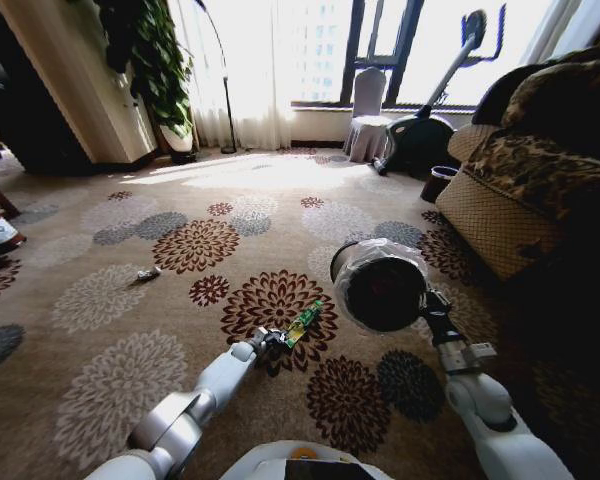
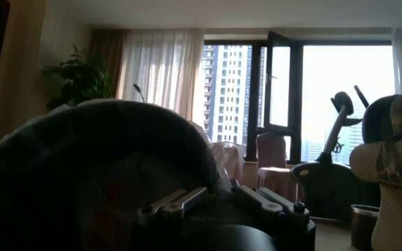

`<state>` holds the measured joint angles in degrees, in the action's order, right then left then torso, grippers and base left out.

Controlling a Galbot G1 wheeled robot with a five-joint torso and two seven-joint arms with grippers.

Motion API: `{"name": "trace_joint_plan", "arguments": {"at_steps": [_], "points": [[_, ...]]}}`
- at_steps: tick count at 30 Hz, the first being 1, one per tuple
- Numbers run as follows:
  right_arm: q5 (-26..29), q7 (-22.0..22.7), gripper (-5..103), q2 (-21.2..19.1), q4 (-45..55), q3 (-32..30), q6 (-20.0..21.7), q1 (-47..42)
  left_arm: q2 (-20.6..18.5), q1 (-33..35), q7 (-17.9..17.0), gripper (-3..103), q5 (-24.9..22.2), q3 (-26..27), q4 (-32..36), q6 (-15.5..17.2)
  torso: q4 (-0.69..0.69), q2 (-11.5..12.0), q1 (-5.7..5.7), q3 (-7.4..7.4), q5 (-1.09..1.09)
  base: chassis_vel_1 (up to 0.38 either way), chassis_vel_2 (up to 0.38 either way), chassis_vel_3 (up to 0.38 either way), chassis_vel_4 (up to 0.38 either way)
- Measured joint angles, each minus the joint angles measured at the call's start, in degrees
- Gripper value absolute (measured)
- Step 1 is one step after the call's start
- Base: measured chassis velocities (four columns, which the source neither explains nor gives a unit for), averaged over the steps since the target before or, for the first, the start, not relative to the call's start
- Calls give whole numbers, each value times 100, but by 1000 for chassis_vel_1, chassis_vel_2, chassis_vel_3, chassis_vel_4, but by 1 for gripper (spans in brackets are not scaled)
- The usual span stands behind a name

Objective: Pick up the trash from the ground and place it into the trash bin.

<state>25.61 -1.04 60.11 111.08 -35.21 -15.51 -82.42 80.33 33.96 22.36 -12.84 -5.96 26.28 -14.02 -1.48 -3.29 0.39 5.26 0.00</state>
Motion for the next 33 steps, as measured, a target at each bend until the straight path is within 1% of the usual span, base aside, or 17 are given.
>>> {"name": "trace_joint_plan", "arguments": {"at_steps": [33], "points": [[0, 0, 0, 0, 0, 0, 0, 1, 0, 0, 0, 0, 0, 0, 0, 0, 0, 0, 0, 0, 0, 0, 0, 0, 0]]}}
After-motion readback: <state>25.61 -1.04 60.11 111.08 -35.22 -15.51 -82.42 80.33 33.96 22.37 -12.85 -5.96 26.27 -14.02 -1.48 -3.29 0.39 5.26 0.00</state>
